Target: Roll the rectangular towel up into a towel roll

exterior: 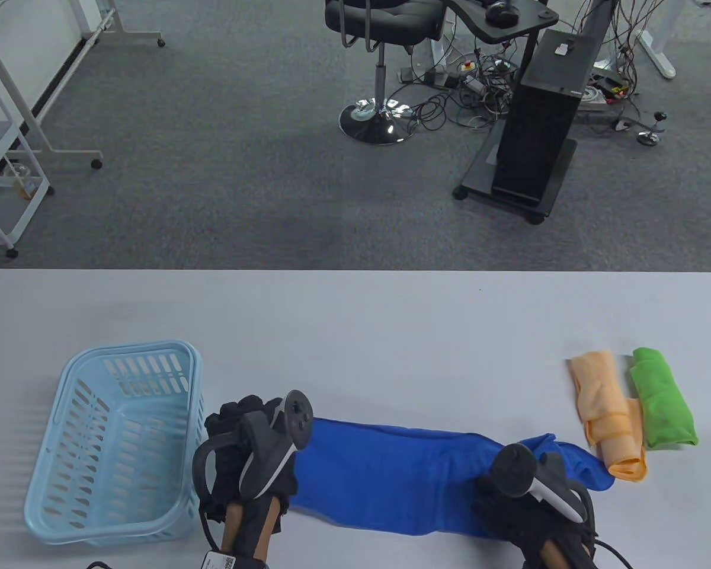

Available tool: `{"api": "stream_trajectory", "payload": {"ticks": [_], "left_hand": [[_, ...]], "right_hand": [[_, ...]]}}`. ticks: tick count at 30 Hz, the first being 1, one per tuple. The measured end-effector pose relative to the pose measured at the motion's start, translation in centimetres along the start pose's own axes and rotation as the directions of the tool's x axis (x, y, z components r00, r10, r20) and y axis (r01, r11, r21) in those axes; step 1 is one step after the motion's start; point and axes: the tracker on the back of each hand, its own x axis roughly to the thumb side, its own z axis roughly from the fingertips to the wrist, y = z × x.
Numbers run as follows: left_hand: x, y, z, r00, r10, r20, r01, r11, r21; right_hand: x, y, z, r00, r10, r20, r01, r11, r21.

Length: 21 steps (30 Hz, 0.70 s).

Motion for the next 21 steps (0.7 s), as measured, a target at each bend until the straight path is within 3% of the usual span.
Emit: {"api": "stream_trajectory", "payload": {"ticks": [3,6,9,12,15,18,19,21], "left_hand": [[0.4,-1.6,1.1,0.993,0.109,0.037,-0.11,0.994,0.026],[0.5,-4.5,2.1,0.993,0.098,0.065,-0.099,0.995,0.026],[-0.3,-6.5,2.8,0.99,0.11,0.086,-0.115,0.992,0.06],[-1.4,-7.1,2.5,0.967,0.223,0.122,-0.224,0.975,-0.007],[-2.3,-7.1,2.7,0.947,0.299,0.12,-0.302,0.953,0.007],[-2.0,-7.4,3.2,0.947,0.294,0.131,-0.293,0.956,-0.026],[-1.9,-7.4,3.3,0.949,0.287,0.131,-0.286,0.958,-0.031],[-1.8,-7.4,3.4,0.946,0.296,0.134,-0.295,0.955,-0.029]], "right_hand": [[0.5,-1.4,1.0,0.997,-0.062,0.05,0.066,0.995,-0.078],[-0.4,-3.4,2.5,0.995,-0.094,0.029,0.098,0.961,-0.258],[-2.7,-4.6,3.5,0.989,-0.096,-0.111,0.042,0.909,-0.414],[-4.8,-5.1,3.6,0.947,-0.058,-0.316,-0.108,0.869,-0.483],[-5.5,-4.0,2.7,0.909,-0.07,-0.412,-0.124,0.896,-0.426],[-4.7,-1.5,0.7,0.883,0.022,-0.469,-0.145,0.963,-0.227],[-4.2,-1.0,0.1,0.863,0.092,-0.497,-0.197,0.967,-0.164],[-3.2,-0.6,-0.8,0.82,0.219,-0.529,-0.344,0.927,-0.149]]}}
